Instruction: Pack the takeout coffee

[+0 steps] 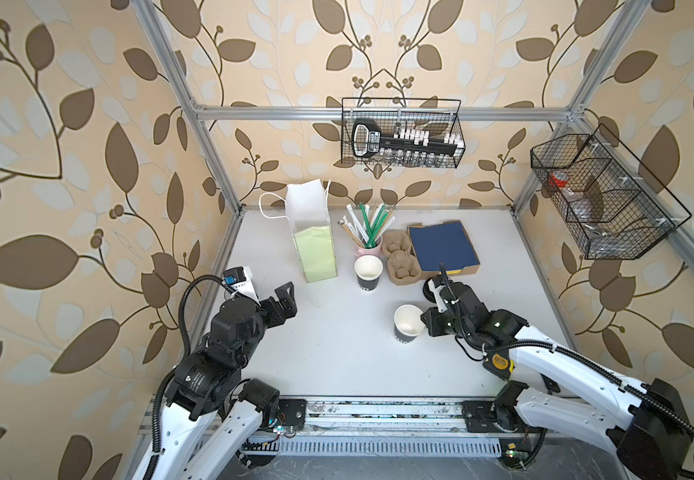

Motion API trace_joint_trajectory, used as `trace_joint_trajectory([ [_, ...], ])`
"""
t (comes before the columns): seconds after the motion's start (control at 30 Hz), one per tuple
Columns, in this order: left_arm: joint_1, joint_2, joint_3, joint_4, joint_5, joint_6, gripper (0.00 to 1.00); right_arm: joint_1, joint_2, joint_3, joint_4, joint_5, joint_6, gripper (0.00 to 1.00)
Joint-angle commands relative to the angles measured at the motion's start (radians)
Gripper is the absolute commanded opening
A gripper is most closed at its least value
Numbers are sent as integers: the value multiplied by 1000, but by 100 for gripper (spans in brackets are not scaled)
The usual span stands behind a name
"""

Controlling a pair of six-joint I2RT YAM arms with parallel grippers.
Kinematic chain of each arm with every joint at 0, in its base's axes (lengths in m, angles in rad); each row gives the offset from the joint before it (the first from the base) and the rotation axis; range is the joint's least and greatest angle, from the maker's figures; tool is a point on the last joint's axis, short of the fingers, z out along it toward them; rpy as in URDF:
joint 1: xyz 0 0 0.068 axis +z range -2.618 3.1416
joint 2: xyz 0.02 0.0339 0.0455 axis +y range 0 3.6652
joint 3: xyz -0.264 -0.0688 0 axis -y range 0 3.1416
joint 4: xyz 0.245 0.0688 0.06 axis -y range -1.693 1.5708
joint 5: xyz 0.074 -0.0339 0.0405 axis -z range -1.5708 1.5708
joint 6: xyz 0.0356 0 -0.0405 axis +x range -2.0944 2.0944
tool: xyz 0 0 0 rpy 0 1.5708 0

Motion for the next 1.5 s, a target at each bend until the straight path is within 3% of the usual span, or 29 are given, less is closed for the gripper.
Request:
trace_joint_trajectory([
  [0.0,-13,2,-5,42,-14,19,99,4,-7,18,-14,16,0,33],
  [0.27,-13,1,-8,42,-7,21,99,-8,-19,143,-86,43,-41,58],
  [0.57,-13,1,-15,45,21,22,99,-207,83,267,-128,-7,-141,59],
  [0.73,-13,9,-17,52,38,26,99,-232,187,309,-141,115,-160,60],
  [0.87,-13,12,-20,57,51,29,99,-289,266,290,-102,86,-133,63],
  [1.0,-13,10,-20,57,51,30,99,-297,337,287,-58,80,-118,81],
  [1.3,-12,5,-22,59,52,35,99,-316,485,316,-21,128,-93,89],
  [1.47,-13,8,-23,64,59,35,99,-337,535,328,-1,127,-93,87],
])
